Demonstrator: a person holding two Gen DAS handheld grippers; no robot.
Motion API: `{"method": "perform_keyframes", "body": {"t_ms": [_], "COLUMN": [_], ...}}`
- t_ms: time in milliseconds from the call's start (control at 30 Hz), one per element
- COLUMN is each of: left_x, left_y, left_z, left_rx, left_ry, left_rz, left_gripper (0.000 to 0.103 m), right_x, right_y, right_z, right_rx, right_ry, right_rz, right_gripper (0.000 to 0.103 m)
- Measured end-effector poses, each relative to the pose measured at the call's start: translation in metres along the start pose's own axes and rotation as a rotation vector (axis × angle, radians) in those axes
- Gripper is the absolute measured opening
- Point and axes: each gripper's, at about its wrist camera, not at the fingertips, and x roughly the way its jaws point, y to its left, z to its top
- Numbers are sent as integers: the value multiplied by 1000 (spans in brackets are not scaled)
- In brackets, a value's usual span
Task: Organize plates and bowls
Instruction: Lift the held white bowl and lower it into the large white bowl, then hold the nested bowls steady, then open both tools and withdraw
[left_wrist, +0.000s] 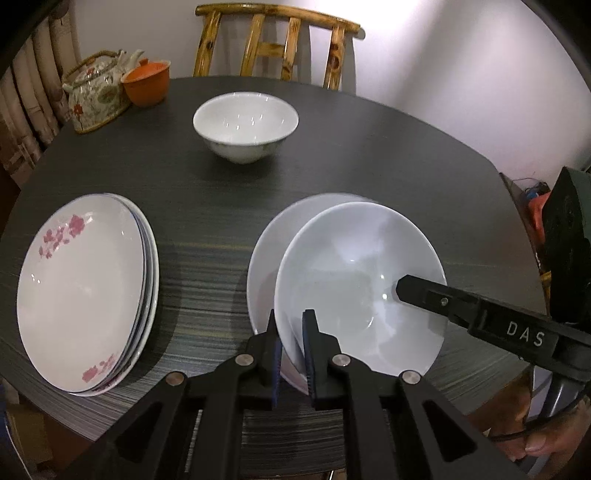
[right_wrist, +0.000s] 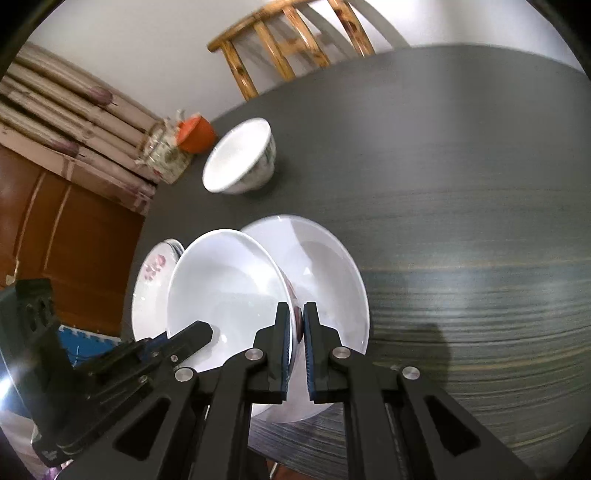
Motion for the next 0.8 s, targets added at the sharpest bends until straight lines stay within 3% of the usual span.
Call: {"method": "perform_keyframes", "body": {"t_ms": [500,800], "left_x": [12,8], "left_y": [-18,-27], "left_z": [-2,-8], "left_rx": [153,229], "left_ry": [-57,-92], "left_rz": [104,167], "left_gripper": [14,17], "right_x": [17,13], "right_y": [-4,-9], "right_z": [1,1], "right_rx": [10,29], "right_ry": [14,10], "right_rz": [-67,-45], "right_gripper": [7,8]}}
